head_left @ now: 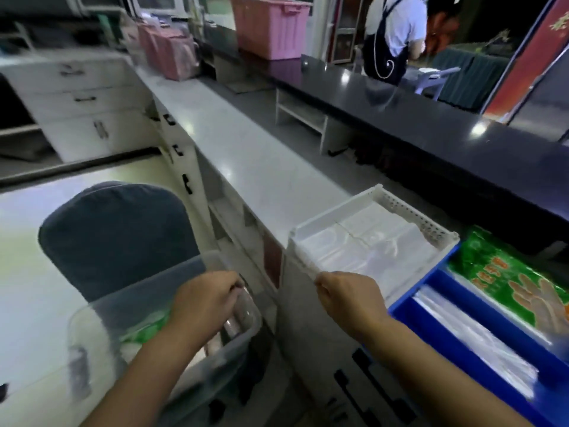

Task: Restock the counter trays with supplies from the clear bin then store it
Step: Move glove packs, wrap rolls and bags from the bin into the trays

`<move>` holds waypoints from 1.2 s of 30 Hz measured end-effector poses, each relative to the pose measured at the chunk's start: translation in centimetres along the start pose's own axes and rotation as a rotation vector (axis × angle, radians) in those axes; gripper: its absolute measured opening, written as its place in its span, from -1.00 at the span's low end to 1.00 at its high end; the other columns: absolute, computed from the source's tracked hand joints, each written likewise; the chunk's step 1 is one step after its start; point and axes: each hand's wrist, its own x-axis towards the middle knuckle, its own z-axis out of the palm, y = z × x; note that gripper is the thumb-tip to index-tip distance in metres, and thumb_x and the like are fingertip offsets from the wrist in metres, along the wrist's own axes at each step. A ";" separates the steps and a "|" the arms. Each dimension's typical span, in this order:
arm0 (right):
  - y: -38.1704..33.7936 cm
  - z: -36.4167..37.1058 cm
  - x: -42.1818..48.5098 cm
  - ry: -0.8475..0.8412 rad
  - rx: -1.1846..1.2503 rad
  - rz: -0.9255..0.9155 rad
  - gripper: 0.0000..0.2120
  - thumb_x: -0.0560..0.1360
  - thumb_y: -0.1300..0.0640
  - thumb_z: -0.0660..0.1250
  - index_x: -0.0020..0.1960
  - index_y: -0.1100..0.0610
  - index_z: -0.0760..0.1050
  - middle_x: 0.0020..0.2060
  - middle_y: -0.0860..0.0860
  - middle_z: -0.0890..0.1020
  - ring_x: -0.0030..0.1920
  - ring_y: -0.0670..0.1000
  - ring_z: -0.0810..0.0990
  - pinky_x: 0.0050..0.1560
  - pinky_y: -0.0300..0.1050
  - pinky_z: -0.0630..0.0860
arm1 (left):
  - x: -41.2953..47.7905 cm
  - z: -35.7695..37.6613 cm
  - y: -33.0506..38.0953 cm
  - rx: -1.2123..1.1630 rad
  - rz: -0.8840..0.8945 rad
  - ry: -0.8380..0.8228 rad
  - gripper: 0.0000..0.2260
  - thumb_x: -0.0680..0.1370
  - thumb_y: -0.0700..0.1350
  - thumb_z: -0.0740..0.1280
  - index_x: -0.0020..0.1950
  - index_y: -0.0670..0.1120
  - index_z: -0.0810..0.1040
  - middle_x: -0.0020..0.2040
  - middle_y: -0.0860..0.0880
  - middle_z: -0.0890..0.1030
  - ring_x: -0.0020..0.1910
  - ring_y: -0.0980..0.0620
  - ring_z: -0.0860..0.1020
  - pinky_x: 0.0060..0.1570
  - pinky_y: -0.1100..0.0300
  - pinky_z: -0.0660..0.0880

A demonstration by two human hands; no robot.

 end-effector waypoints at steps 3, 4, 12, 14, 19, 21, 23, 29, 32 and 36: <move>-7.4 3.0 1.7 0.050 0.035 -0.078 -0.83 0.38 0.08 0.17 -0.38 0.07 0.35 -0.51 0.01 0.51 -0.51 0.12 0.50 -0.56 -0.07 0.41 | -3.7 -1.8 -7.3 -0.006 -0.101 0.006 -0.88 0.50 -0.09 0.29 -0.07 0.00 0.62 -0.08 0.02 0.68 -0.04 -0.06 0.60 -0.14 0.09 0.49; -10.1 4.1 2.1 0.065 0.057 -0.107 -0.79 0.38 0.04 0.12 -0.38 0.07 0.40 -0.52 0.02 0.53 -0.52 0.12 0.51 -0.58 -0.08 0.40 | -5.3 -2.5 -9.9 -0.006 -0.156 0.001 -0.88 0.51 -0.10 0.29 -0.06 -0.01 0.62 -0.07 0.02 0.68 -0.03 -0.05 0.60 -0.14 0.09 0.48; -20.3 11.1 2.5 -0.121 0.121 -0.127 -0.82 0.42 0.09 0.20 -0.31 0.06 0.50 -0.45 0.02 0.59 -0.46 0.06 0.56 -0.47 -0.11 0.35 | -12.8 -5.2 -21.3 0.051 -0.357 -0.044 -0.84 0.53 -0.06 0.25 0.01 0.06 0.61 -0.01 0.06 0.66 -0.06 0.00 0.60 -0.28 0.21 0.31; -21.1 12.4 3.1 -0.173 0.103 -0.110 -0.84 0.45 0.12 0.22 -0.28 0.08 0.51 -0.42 0.03 0.60 -0.42 0.08 0.55 -0.44 -0.08 0.37 | -13.3 -5.0 -23.0 0.061 -0.375 -0.074 -0.83 0.53 -0.05 0.24 0.02 0.05 0.61 0.00 0.05 0.66 -0.06 -0.02 0.59 -0.27 0.20 0.33; -22.2 16.1 6.5 -0.383 0.167 -0.001 -0.80 0.53 0.13 0.19 -0.27 0.07 0.44 -0.46 -0.05 0.44 -0.44 -0.02 0.41 -0.47 -0.14 0.27 | -13.5 -3.2 -26.2 0.065 -0.430 -0.163 -0.81 0.55 -0.04 0.19 0.01 0.04 0.59 -0.02 0.03 0.65 -0.04 -0.03 0.58 -0.24 0.17 0.37; -22.2 18.2 8.8 -0.455 0.233 0.021 -0.79 0.54 0.13 0.20 -0.26 0.13 0.46 -0.42 -0.02 0.51 -0.38 0.01 0.49 -0.45 -0.13 0.34 | -13.2 -2.3 -27.2 0.053 -0.452 -0.193 -0.81 0.55 -0.04 0.19 0.00 0.03 0.59 -0.05 0.00 0.66 -0.06 -0.07 0.59 -0.25 0.17 0.38; -22.1 20.5 11.4 -0.530 0.253 0.052 -0.80 0.53 0.09 0.20 -0.15 0.13 0.55 -0.26 0.04 0.64 -0.24 0.06 0.60 -0.28 -0.05 0.50 | -12.6 -1.4 -28.1 0.034 -0.462 -0.193 -0.80 0.53 -0.05 0.17 -0.03 0.03 0.60 -0.09 -0.02 0.67 -0.10 -0.10 0.60 -0.24 0.15 0.46; -21.1 28.6 19.1 -0.741 0.223 0.056 -0.78 0.53 0.12 0.17 0.02 0.15 0.56 -0.02 0.13 0.66 -0.02 0.15 0.62 -0.08 -0.02 0.56 | -8.1 2.4 -31.5 0.061 -0.514 -0.272 -0.86 0.43 -0.08 0.21 -0.20 0.00 0.57 -0.29 -0.02 0.64 -0.29 -0.09 0.60 -0.39 0.16 0.46; -20.9 32.5 22.2 -0.812 0.167 0.072 -0.77 0.55 0.12 0.16 0.11 0.17 0.51 0.05 0.17 0.64 0.04 0.18 0.61 -0.07 -0.06 0.52 | -5.7 5.2 -33.6 0.102 -0.525 -0.309 -0.86 0.39 -0.05 0.22 -0.20 0.01 0.57 -0.30 0.00 0.64 -0.30 -0.06 0.61 -0.42 0.18 0.45; -20.7 37.9 25.1 -0.862 0.198 0.179 -0.75 0.56 0.11 0.17 0.18 0.17 0.45 0.10 0.18 0.61 0.09 0.18 0.59 -0.03 -0.08 0.50 | -3.8 8.9 -35.9 0.116 -0.560 -0.361 -0.79 0.41 -0.03 0.17 -0.15 -0.02 0.59 -0.23 -0.02 0.65 -0.22 -0.08 0.62 -0.34 0.15 0.47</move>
